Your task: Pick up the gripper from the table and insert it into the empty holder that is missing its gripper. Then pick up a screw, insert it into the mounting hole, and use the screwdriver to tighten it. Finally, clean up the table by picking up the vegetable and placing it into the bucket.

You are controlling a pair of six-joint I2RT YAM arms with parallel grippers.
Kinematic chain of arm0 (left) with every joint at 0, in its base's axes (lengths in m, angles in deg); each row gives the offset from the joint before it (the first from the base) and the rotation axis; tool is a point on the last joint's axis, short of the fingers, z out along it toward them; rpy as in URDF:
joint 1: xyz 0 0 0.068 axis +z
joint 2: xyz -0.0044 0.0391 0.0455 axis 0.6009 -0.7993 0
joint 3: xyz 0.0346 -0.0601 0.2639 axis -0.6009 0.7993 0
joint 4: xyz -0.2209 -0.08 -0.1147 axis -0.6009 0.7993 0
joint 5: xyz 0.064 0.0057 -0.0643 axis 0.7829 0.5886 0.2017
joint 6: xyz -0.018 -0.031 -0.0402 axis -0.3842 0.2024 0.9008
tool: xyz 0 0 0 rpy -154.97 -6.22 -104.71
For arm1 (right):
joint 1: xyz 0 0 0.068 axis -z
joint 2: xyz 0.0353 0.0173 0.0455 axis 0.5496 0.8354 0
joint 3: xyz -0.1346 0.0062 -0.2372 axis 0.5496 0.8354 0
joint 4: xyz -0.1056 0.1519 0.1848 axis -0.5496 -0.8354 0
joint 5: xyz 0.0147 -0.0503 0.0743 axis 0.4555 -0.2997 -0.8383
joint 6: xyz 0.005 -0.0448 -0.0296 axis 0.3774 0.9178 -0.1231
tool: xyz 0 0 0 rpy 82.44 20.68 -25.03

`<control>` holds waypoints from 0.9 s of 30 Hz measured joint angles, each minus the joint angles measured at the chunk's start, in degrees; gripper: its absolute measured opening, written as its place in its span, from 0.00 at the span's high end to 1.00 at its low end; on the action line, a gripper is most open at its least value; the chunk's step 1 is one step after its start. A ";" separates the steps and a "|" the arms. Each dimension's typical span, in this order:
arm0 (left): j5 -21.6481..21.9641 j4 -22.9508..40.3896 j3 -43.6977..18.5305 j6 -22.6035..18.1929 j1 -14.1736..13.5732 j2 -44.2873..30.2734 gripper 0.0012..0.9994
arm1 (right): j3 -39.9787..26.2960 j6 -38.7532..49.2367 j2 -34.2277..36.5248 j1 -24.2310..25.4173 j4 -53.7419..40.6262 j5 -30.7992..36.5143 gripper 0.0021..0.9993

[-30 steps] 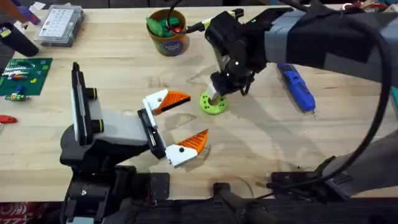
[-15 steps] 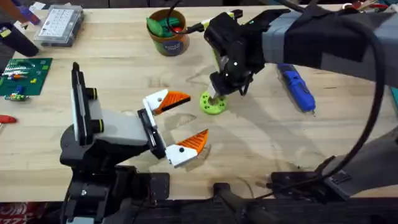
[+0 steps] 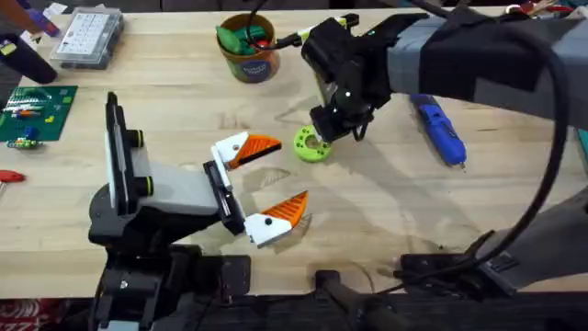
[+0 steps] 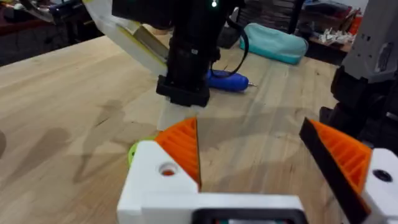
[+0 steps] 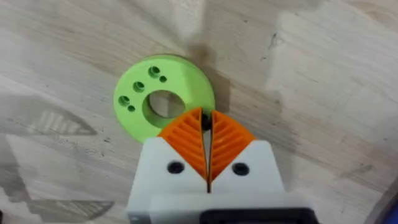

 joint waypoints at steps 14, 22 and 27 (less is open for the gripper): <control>0.00 0.00 0.00 0.00 0.00 0.00 0.01 | -0.01 0.00 -0.12 0.00 -0.38 0.00 1.00; 0.00 0.00 0.00 0.00 0.00 0.01 0.01 | -2.21 0.00 -7.43 0.00 -8.30 0.07 1.00; 0.00 0.00 0.00 0.00 0.00 0.00 0.01 | -6.97 0.32 -12.93 0.00 -11.97 0.22 1.00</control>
